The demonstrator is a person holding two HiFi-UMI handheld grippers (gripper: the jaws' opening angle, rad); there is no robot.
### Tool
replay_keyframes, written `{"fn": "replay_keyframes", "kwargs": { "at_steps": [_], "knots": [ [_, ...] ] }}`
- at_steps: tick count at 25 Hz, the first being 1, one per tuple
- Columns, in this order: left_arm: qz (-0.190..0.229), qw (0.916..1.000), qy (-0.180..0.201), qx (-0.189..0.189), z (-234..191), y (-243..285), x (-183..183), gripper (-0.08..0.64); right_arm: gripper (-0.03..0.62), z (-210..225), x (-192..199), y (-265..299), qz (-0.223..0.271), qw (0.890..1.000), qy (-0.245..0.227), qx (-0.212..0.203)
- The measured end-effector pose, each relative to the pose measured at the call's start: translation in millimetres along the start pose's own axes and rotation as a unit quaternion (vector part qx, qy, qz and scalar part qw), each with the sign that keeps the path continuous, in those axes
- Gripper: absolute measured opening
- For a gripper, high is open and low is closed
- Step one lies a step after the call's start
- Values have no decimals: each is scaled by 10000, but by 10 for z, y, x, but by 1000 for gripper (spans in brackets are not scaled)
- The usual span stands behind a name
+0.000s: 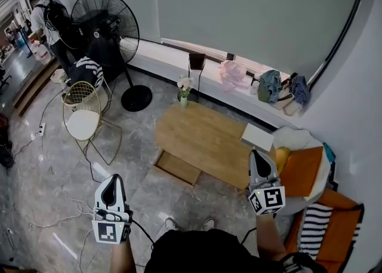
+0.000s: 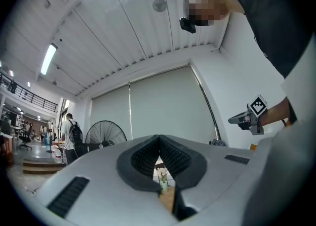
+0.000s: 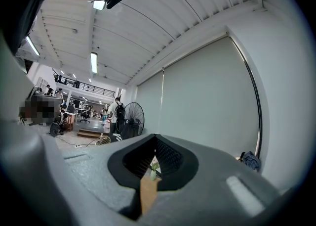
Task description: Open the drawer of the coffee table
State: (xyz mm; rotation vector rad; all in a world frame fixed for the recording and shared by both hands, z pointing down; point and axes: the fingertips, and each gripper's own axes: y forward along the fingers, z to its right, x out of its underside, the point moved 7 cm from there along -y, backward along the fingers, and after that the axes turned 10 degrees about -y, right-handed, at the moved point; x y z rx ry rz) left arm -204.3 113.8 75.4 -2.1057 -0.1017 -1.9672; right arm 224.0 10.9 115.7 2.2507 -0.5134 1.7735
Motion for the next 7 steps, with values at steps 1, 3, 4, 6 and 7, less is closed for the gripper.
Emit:
{"fn": "replay_keyframes", "kwargs": {
  "at_steps": [1, 3, 4, 6, 7],
  "knots": [
    [1, 10000, 3, -4, -2, -2, 4, 8, 5, 0, 7, 0, -6, 10000, 13, 11],
    [18, 10000, -1, -15, -14, -8, 11, 8, 5, -11, 11, 7, 0, 10000, 3, 11],
    [27, 10000, -5, -17, -19, -10, 15, 8, 5, -18, 9, 14, 8, 10000, -16, 1],
    [29, 10000, -10, -17, -27, -10, 23, 8, 5, -24, 11, 23, 3, 10000, -24, 4],
    [25, 10000, -12, -17, -29, -9, 28, 8, 5, -26, 13, 27, -4, 10000, -23, 10]
  ]
}}
